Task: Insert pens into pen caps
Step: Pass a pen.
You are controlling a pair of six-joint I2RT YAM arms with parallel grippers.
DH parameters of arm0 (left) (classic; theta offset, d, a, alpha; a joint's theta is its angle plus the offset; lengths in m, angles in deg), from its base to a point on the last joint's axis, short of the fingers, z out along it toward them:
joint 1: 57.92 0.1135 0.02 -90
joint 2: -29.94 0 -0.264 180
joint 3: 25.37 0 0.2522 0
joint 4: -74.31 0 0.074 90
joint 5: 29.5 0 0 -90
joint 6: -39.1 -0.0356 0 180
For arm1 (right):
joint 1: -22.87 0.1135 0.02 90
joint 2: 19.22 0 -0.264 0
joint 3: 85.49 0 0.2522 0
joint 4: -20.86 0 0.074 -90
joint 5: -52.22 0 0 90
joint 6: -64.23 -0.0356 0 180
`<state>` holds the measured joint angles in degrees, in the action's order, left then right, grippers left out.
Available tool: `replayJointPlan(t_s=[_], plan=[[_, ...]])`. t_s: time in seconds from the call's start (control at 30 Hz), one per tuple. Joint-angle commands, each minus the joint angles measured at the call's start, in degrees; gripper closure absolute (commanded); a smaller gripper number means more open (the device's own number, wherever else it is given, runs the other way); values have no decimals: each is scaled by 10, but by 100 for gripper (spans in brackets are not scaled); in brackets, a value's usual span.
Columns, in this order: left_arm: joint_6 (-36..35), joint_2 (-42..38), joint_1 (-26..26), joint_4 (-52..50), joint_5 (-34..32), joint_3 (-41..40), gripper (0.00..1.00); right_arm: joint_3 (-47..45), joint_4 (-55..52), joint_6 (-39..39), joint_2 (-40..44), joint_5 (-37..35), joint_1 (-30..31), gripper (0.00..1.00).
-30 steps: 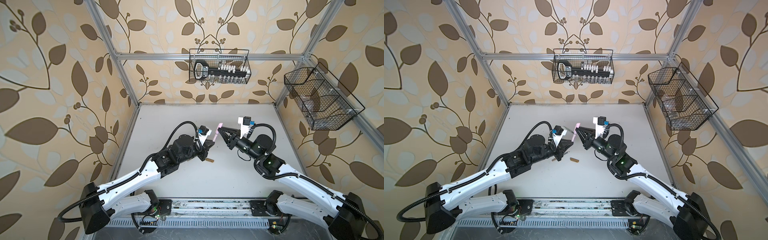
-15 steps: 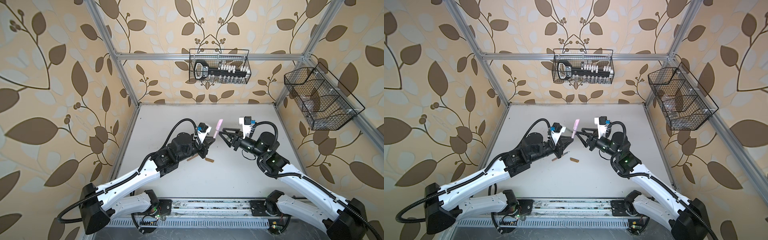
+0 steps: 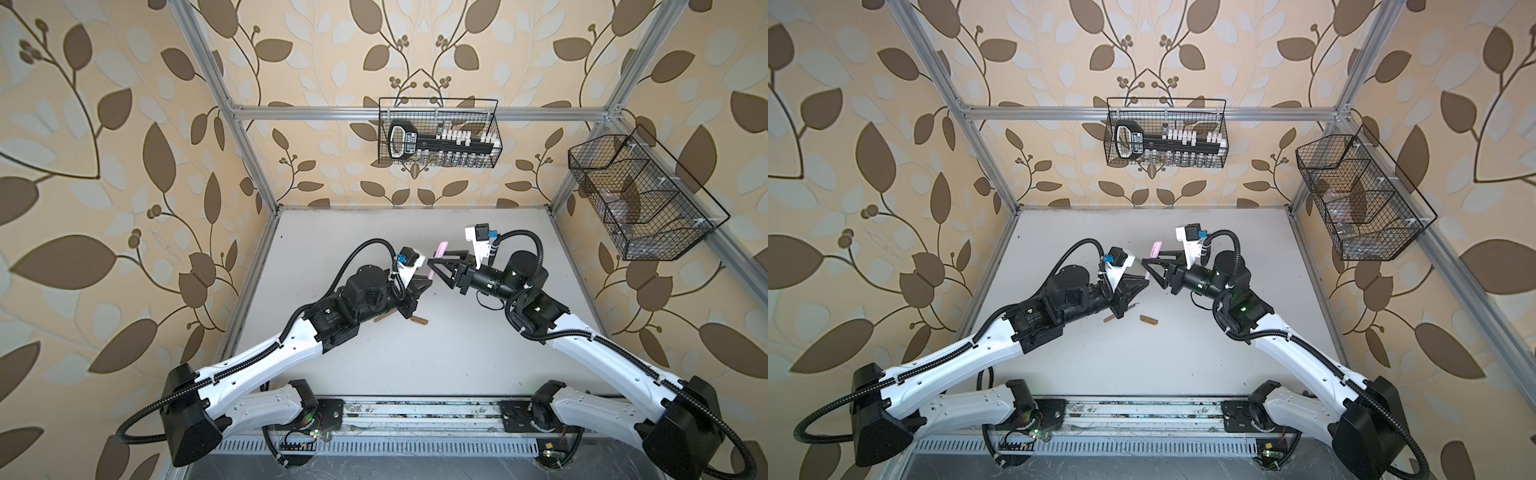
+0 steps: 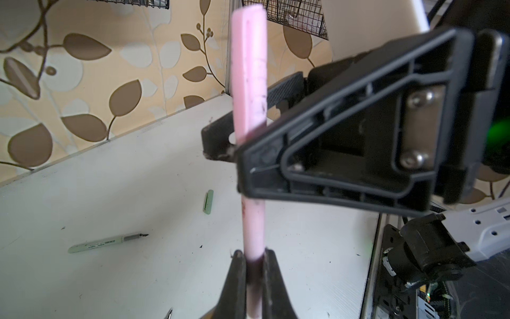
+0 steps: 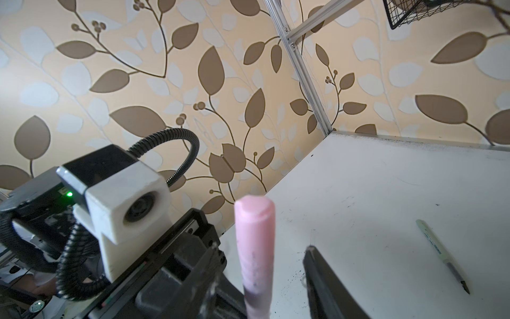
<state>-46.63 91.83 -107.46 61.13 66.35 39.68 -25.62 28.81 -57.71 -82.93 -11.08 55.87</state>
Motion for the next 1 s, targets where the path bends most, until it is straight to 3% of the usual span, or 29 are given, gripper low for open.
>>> replayJointPlan(t_s=[0.0, 0.1, 0.23, 0.27, 0.33, 0.4, 0.43, 0.5, 0.57, 0.73, 0.97], plan=[[0, -6, 0, 13, 10, 16, 96, 24, -11, 9, -9, 13, 5, 51], [-1, -7, 0, 15, 9, 16, 96, 29, -16, 10, -15, 12, 7, 61], [-2, -5, 0, 14, 7, 17, 96, 35, -30, 10, -19, 5, 6, 85], [-1, -5, 0, 14, 6, 17, 94, 37, -35, 8, -19, 1, 6, 91], [2, -5, 0, 12, 1, 19, 81, 42, -48, 5, -21, -1, 4, 100], [2, -3, 0, 5, 1, 24, 69, 44, -59, -4, -20, -5, -2, 100], [2, -2, 0, -5, 0, 30, 57, 46, -65, -9, -20, -7, -7, 100], [-2, -2, 1, -36, -6, 45, 44, 49, -80, -16, -17, -5, -18, 100], [-6, -1, 1, -63, -15, 57, 34, 50, -92, -13, -12, -3, -25, 100], [-9, 29, 10, -108, 48, 104, 31, 47, -98, -15, -8, 5, -27, 100], [9, 79, 49, -133, 156, 133, 40, 35, -86, -12, 6, 9, -26, 100]])
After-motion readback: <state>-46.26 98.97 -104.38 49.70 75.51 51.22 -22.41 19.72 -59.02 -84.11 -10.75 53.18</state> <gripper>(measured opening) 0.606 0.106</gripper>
